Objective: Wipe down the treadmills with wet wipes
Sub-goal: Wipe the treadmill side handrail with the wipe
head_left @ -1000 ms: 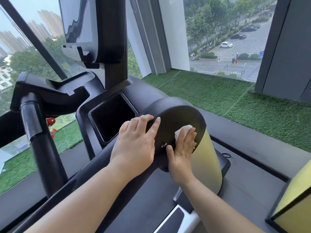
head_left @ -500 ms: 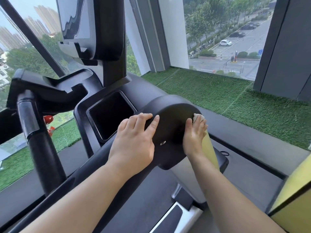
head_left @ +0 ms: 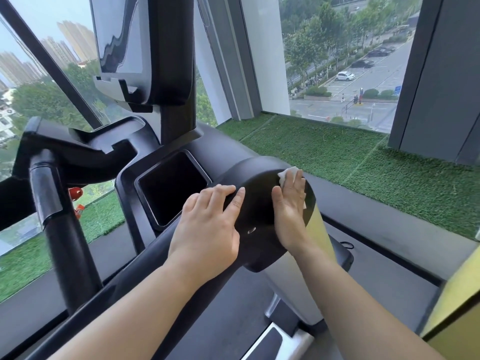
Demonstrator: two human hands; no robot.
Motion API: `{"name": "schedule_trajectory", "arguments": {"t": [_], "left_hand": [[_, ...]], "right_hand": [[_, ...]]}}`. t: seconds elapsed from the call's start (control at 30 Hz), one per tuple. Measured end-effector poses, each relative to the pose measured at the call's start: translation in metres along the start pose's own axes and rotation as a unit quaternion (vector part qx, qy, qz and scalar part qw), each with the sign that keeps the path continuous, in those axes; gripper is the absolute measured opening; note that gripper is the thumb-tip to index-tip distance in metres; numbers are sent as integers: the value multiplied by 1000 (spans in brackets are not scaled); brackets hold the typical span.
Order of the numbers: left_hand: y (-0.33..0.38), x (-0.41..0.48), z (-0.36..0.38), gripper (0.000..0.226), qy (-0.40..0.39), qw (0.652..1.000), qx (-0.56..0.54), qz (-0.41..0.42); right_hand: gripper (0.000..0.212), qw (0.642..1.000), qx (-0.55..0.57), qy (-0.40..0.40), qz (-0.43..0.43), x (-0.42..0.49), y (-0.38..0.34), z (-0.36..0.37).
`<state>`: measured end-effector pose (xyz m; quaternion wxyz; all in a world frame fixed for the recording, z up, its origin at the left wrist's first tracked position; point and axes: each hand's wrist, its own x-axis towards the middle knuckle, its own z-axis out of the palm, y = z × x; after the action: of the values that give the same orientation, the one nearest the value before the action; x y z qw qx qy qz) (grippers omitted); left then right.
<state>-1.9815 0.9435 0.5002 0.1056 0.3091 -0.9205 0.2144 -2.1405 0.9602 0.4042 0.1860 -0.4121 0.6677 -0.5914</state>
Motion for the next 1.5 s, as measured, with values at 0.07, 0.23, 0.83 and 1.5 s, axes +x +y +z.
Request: {"name": "schedule_trajectory", "arguments": {"t": [0.07,0.23,0.83,1.5], "left_hand": [[0,0,0,63,-5,1000,1,4],[1,0,-2,63,-10,1000,3,5],[-5,-1,-6,52,-5,996,-93,-3],[-25,-24,-12,55,-12,986,-168,-18]], "right_hand": [[57,998,-40,-16,-43,-3,11,-4],[58,998,-15,40,45,10,-5,-3],[56,991,-104,-39,-72,-8,7,-8],[75,972,-180,0,-148,-21,12,9]]}}
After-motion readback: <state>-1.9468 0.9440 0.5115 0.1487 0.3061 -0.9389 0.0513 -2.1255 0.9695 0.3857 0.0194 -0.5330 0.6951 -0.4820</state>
